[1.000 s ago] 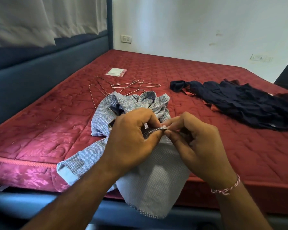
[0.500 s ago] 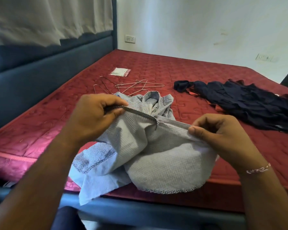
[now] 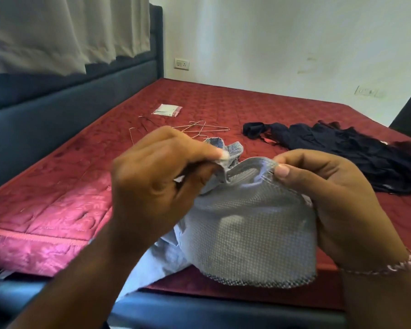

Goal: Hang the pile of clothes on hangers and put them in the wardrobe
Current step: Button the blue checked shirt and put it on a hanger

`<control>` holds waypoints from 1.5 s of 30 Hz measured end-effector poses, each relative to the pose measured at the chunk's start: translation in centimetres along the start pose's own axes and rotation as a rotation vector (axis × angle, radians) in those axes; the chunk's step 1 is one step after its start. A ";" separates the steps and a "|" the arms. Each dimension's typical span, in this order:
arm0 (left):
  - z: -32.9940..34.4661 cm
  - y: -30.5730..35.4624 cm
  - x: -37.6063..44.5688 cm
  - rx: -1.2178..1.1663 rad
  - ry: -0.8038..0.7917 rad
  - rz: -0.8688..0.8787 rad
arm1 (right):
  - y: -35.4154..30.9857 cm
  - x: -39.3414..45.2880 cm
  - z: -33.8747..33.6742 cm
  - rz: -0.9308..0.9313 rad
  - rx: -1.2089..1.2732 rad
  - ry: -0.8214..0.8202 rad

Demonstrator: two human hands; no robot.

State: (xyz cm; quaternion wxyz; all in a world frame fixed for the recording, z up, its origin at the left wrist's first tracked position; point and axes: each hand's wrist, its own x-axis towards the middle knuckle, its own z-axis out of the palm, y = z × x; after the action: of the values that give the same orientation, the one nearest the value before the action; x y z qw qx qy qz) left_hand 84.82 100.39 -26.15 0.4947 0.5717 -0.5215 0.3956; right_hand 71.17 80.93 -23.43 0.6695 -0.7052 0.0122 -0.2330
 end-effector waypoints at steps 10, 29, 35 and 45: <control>1.7 1.5 -0.4 0.113 -0.047 0.208 | 0.0 -0.5 1.5 -0.070 0.037 -0.024; 2.9 0.1 -1.8 -0.237 -0.349 -0.402 | 3.2 0.2 0.0 -0.465 -0.702 -0.048; 3.7 0.1 -3.7 -0.059 -0.233 -0.492 | 6.4 0.1 1.0 -0.561 -0.758 0.064; 3.8 -1.8 -8.0 0.098 -0.156 -0.313 | 10.5 -1.3 2.1 -0.301 -0.482 0.136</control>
State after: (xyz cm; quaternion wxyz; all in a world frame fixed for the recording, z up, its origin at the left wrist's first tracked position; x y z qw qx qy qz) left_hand 85.20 98.23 -34.90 0.4798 0.6984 -0.4428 0.2932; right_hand 73.79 82.26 -33.76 0.4381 -0.8206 0.0074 -0.3668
